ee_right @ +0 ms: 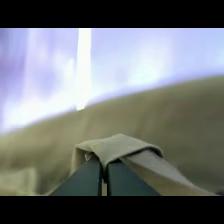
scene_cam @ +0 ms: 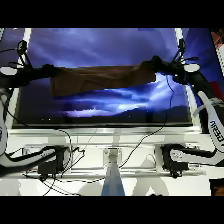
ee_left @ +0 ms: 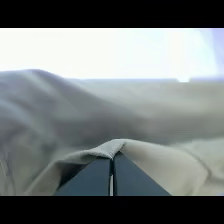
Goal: Fold the clothes and pants, and hang the long-sleeved shirts on hangers.
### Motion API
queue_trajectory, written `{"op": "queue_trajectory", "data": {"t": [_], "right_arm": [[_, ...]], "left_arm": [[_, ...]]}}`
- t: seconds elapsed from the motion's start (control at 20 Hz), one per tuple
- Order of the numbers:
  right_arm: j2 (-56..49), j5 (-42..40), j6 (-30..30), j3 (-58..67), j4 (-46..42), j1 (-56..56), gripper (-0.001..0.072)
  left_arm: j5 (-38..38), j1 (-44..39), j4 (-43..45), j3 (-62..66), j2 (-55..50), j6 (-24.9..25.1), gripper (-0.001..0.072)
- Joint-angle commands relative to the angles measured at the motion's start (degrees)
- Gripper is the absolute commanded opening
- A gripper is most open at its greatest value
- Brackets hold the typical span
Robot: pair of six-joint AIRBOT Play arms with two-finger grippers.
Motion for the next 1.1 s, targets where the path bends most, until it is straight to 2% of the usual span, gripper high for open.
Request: {"op": "queue_trajectory", "data": {"t": [0.0,0.2,0.25,0.3,0.35,0.4,0.6,0.7,0.75,0.8,0.9,1.0,1.05], "right_arm": [[-3.9,-18.0,1.3,3.1,0.9,5.1,0.0013],[-11.1,-16.7,1.3,8.5,0.8,5.1,0.0013],[-12.0,-16.6,1.3,9.2,0.8,5.1,0.004],[-12.3,-16.5,1.3,9.4,0.8,5.0,0.0217],[-12.3,-16.2,1.3,9.5,0.8,5.0,0.0446],[-12.3,-15.4,1.2,9.5,0.5,4.9,0.0536],[-12.3,-9.3,1.3,9.6,-4.2,3.4,0.0541],[-12.3,-5.4,1.2,9.6,-7.8,2.1,0.0541],[-12.3,-3.8,1.2,9.6,-10.1,1.7,0.0541],[-12.3,-2.5,1.2,9.6,-12.3,1.5,0.0541],[-12.3,-1.3,1.2,9.6,-14.0,1.5,0.0541],[-12.3,-1.0,1.2,9.6,-13.9,1.5,0.0542],[-12.3,-0.8,1.0,9.6,-14.0,1.5,0.0549]], "left_arm": [[10.2,-1.2,-9.8,0.3,-5.9,-1.1,0.0016],[14.0,-5.1,-11.4,0.4,-9.8,3.3,0.0016],[16.0,-5.8,-11.4,0.4,-9.9,3.2,0.0028],[17.4,-5.9,-11.4,0.4,-9.8,3.2,0.0106],[17.4,-5.9,-11.4,0.5,-9.6,3.2,0.0386],[17.4,-5.3,-10.5,0.5,-9.1,3.2,0.0699],[14.5,-0.3,-5.3,0.5,-6.0,1.2,0.0701],[7.4,4.0,-4.1,0.5,-5.7,-0.2,0.0697],[2.3,6.3,-1.5,0.5,-6.1,-1.8,0.0632],[-1.8,8.2,1.5,0.5,-6.7,-3.5,0.0605],[-8.8,11.5,5.4,0.5,-8.8,-5.0,0.0611],[-12.0,12.9,5.2,0.5,-11.2,-5.0,0.072],[-12.2,12.9,5.2,0.5,-12.2,-4.2,0.072]]}}
